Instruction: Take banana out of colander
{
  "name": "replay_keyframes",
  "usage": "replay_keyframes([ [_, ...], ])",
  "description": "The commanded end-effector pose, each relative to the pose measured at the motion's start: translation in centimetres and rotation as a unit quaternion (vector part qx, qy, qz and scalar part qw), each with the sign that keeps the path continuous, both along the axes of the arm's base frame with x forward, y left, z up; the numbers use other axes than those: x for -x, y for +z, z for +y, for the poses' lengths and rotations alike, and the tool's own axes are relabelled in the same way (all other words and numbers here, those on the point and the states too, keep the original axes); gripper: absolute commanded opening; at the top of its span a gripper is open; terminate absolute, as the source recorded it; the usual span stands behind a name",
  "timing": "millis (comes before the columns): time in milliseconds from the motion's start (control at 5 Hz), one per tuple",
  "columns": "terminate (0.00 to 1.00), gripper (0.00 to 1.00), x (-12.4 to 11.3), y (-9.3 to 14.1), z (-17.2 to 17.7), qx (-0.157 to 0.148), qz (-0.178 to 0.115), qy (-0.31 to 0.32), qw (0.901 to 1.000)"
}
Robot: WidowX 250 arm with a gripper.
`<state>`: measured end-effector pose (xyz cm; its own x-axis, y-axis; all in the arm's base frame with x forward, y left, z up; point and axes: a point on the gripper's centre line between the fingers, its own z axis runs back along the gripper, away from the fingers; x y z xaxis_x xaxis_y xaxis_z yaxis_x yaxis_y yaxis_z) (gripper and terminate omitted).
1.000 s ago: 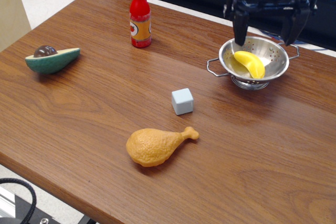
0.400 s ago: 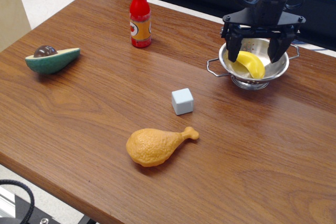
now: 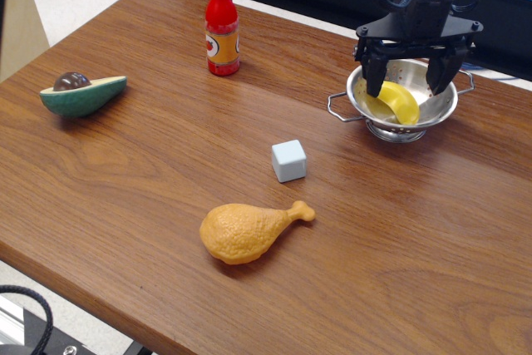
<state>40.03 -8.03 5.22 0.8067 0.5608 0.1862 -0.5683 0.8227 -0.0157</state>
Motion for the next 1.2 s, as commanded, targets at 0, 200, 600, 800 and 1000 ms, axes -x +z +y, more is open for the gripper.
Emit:
replay_keyframes([
  [0, 0.0, 1.0, -0.6, 0.4, 0.3, 0.008, -0.016, -0.004, 0.9998],
  [200, 0.0, 1.0, -0.8, -0.5, 0.0, 0.009, -0.012, 0.007, 0.9999],
  [600, 0.0, 1.0, -1.1, -1.5, -0.4, -0.002, -0.006, 0.022, 0.9997],
  [800, 0.0, 0.0, -1.2, -0.9, -0.1, -0.003, -0.013, 0.031, 0.9994],
  [1000, 0.0, 0.0, -0.9, 0.8, 0.3, -0.014, -0.032, 0.031, 0.9989],
])
